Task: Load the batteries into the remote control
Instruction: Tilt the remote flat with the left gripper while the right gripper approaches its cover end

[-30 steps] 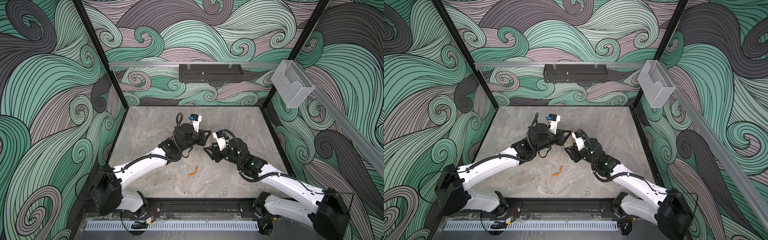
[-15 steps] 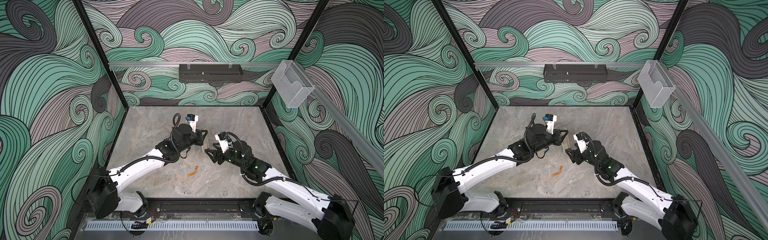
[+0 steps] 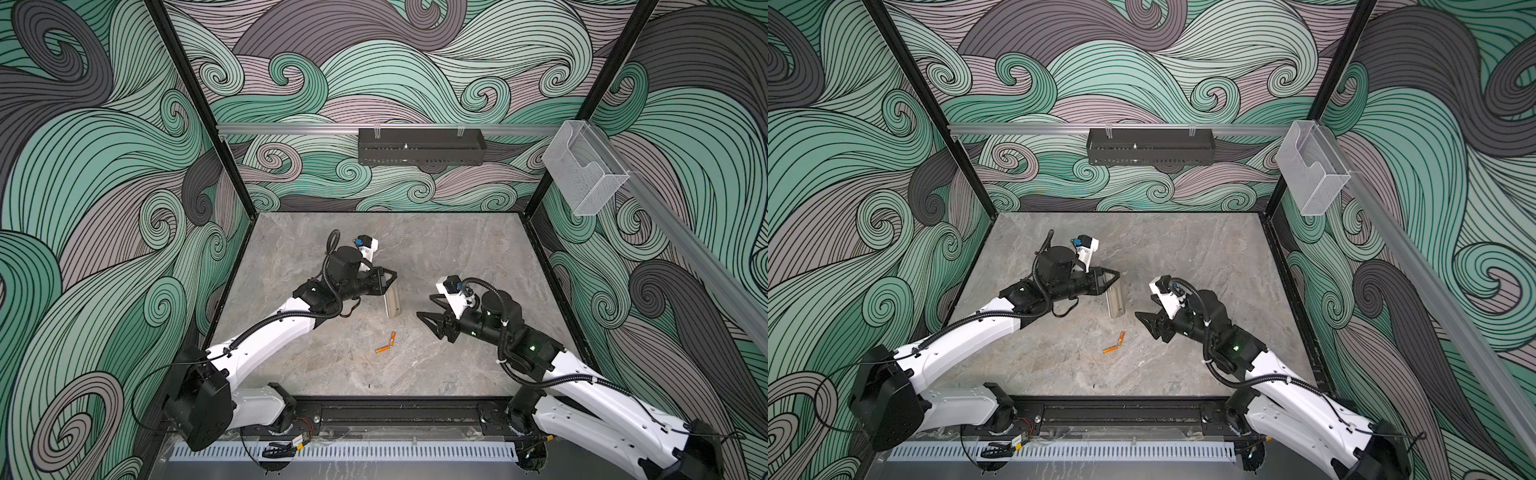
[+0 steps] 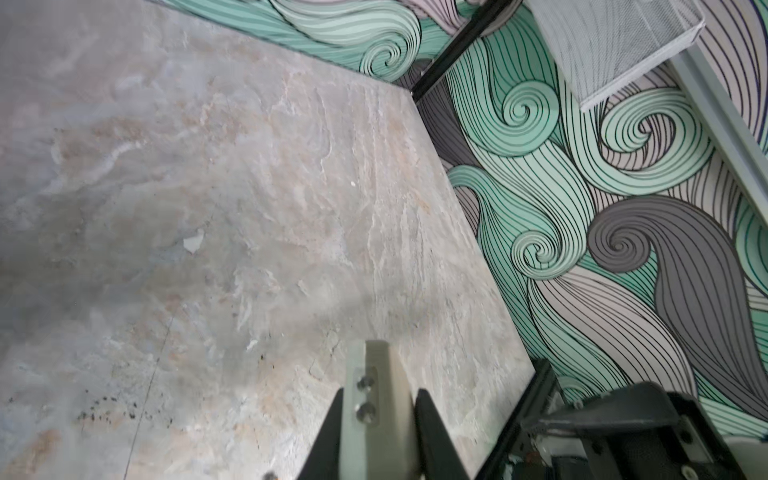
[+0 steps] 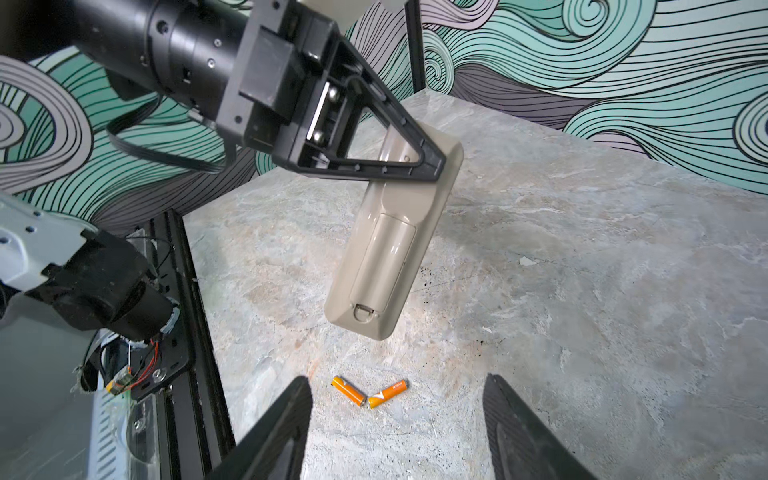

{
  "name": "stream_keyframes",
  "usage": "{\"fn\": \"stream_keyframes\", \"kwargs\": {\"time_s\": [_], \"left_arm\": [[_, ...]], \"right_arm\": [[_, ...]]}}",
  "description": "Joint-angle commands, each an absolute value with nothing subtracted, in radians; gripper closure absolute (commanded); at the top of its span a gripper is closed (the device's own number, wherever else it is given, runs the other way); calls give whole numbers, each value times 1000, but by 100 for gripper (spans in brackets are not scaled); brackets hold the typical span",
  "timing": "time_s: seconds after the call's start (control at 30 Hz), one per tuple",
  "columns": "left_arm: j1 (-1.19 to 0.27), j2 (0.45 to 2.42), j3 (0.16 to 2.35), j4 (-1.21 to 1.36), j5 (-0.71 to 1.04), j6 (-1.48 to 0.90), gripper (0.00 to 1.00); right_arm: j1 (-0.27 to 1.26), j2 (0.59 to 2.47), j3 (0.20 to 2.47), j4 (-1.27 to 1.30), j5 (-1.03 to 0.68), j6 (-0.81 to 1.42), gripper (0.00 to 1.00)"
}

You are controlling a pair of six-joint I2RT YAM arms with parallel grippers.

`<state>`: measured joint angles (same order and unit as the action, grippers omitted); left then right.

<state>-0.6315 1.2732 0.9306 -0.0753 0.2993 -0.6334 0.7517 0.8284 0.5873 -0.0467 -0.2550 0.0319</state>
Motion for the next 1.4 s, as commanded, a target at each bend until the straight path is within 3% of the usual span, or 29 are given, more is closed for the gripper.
{"fn": "stream_keyframes", "kwargs": {"time_s": [0.0,0.17,0.87,1.37], "left_arm": [[-613,1238,935,-100,491,-649,100],[-598,1242,956,-206,628,-613,100],[-583,1276,904,-201,821,-640,100],[-584,1275,885,-184,829,-661,100]], "right_arm": [[779,846,624,-103,-316,-72,37],[812,841,623,-54,-397,-112,40],[1055,928,666,-68,-180,-318,64],[1136,994,694,-87,-88,-373,63]]}}
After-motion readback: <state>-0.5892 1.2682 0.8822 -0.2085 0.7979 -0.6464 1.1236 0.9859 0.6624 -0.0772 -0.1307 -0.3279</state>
